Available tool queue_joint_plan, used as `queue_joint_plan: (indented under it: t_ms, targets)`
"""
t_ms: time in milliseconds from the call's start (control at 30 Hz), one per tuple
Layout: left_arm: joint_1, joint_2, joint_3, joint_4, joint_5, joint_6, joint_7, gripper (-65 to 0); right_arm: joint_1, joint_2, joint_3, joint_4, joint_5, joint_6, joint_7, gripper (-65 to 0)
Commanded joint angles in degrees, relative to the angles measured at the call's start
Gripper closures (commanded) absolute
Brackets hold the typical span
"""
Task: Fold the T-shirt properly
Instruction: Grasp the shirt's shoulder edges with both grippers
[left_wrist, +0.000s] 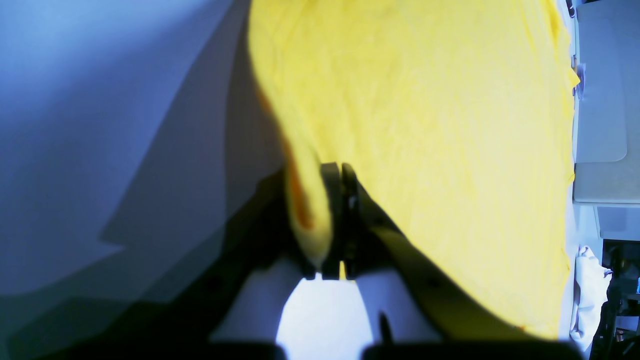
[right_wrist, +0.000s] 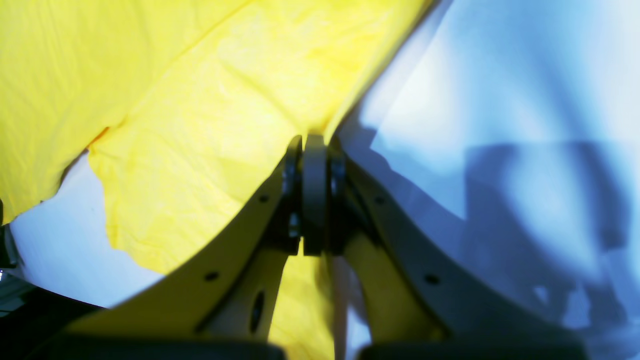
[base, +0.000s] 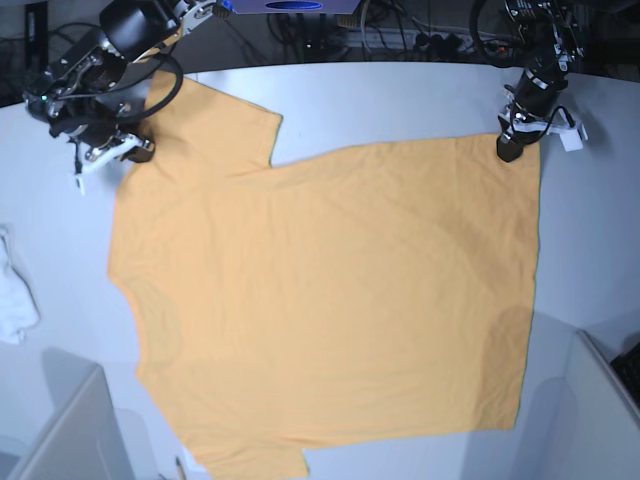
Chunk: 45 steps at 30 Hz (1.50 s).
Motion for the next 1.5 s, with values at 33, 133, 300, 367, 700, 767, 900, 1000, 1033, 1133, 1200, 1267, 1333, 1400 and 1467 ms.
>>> queue_joint_plan:
  t_ms: [33, 133, 300, 367, 700, 767, 900, 1000, 1033, 1133, 1200, 1267, 1333, 1400, 1467]
  targets:
    - [1.2, -0.9, 0.0, -0.4, 0.2, 1.8, 1.8, 0.0, -1.2, -0.4, 0.2, -0.1, -6.1, -0.2, -4.6, 0.0]
    - [1.6, -1.2, -0.3, -0.1, 0.2, 1.8, 1.8, 0.0, -3.2, -0.7, -0.2, 4.0, -6.1, -0.2, -4.6, 0.0]
    - [5.5, -2.5, -0.3, 5.7, 0.3, 1.8, 1.8, 0.0, -6.4, -0.8, -0.2, 8.9, -5.9, -0.2, -4.6, 0.0]
    - [7.0, -3.4, -0.5, 8.2, 0.3, 1.8, 1.8, 0.0, -7.6, -0.8, -0.2, 10.7, -5.8, -0.2, -4.6, 0.0]
    - [12.6, -4.8, -0.5, 14.5, 0.3, 1.8, 1.8, 0.0, -11.9, -0.9, -0.2, 18.9, -5.8, -0.2, -4.6, 0.0]
    - [12.8, -4.8, -0.2, 15.5, 0.3, 1.9, 1.8, 0.0, -11.9, -0.9, -0.2, 21.0, -5.8, -0.2, -4.6, 0.0]
    - [12.9, -4.8, -0.1, 18.6, 0.3, 2.1, 1.8, 0.0, -11.6, -0.9, -3.3, 24.9, -5.8, -0.2, -4.6, 0.0]
    - [12.9, -4.8, -0.1, 22.6, 0.3, 2.1, 1.8, 0.0, -11.7, -0.9, -7.3, 27.5, -5.8, -0.2, -4.6, 0.0]
    - [12.9, -4.8, -0.1, 23.9, 0.3, 2.2, 1.8, 0.0, -11.5, -0.9, -8.0, 27.8, -5.8, -0.2, -4.6, 0.0]
    - [13.0, -4.8, -0.1, 27.3, 0.1, 2.2, 1.9, 0.0, -10.6, -0.9, -8.6, 27.8, -5.8, -0.2, -4.6, 0.0]
    - [13.0, -4.8, -0.1, 28.4, 0.1, 2.3, 2.4, 0.0, -10.1, -0.9, -8.4, 27.9, -5.7, -0.2, -4.6, 0.0]
    - [11.9, -4.8, -0.2, 28.6, 0.0, 3.5, 6.3, 0.0, -9.3, -0.8, -8.6, 28.1, -5.7, -0.2, -4.6, 0.0]
    - [9.5, -4.6, -0.3, 28.6, 0.0, 5.5, 9.8, 0.0, -8.4, -0.7, -8.9, 28.5, -5.7, -0.2, -4.6, 0.0]
    - [7.9, -4.5, -0.5, 28.6, 0.0, 6.7, 12.2, 0.0, -7.1, -0.7, -8.9, 28.6, -5.7, -0.2, -4.6, 0.0]
    - [6.6, -4.5, -0.5, 28.7, 0.0, 7.0, 12.7, 0.0, -6.1, -0.7, -8.9, 28.6, -5.7, -0.2, -4.6, 0.0]
